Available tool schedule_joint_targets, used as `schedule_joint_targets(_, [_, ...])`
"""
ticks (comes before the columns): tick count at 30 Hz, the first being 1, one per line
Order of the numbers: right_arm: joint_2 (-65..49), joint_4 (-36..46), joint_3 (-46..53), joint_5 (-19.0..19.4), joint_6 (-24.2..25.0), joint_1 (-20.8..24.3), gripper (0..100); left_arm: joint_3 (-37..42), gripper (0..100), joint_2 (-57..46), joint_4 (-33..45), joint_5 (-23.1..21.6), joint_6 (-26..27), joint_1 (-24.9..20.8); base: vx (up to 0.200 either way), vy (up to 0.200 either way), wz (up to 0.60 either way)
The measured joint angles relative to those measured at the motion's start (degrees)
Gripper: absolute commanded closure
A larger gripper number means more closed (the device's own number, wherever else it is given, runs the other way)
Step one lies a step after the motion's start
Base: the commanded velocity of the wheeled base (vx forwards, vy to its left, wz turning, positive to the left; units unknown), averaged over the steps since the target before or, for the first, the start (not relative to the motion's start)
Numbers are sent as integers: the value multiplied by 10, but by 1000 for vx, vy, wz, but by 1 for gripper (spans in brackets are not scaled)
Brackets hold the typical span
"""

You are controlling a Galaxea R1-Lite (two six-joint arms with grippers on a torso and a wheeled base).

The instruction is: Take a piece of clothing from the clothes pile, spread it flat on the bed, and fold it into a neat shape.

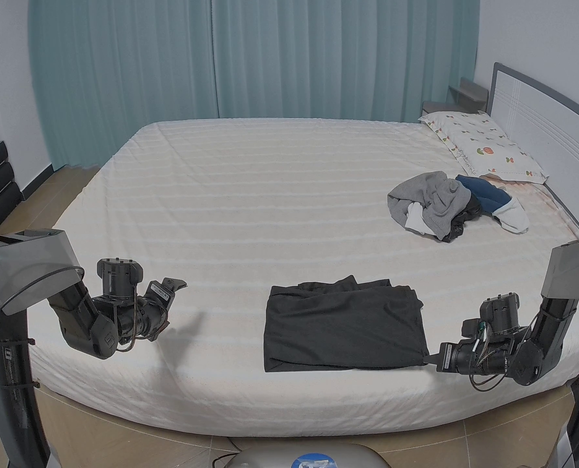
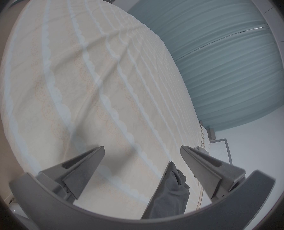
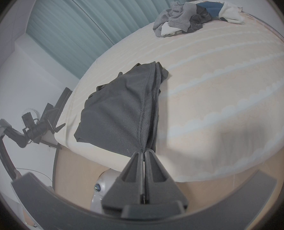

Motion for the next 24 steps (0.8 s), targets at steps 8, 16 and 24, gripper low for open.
schedule_joint_targets(8, [-9, -1, 19, 0, -25, -4, 100, 0, 0, 0, 0, 0, 0, 0, 0, 0, 0])
schedule_joint_targets(16, [2, -3, 15, -1, -30, -12, 0, 1, 0, 0, 0, 0, 0, 0, 0, 0, 0])
schedule_joint_targets(24, [10, -20, -14, 4, -9, -26, 0, 0, 0, 0, 0, 0, 0, 0, 0, 0, 0])
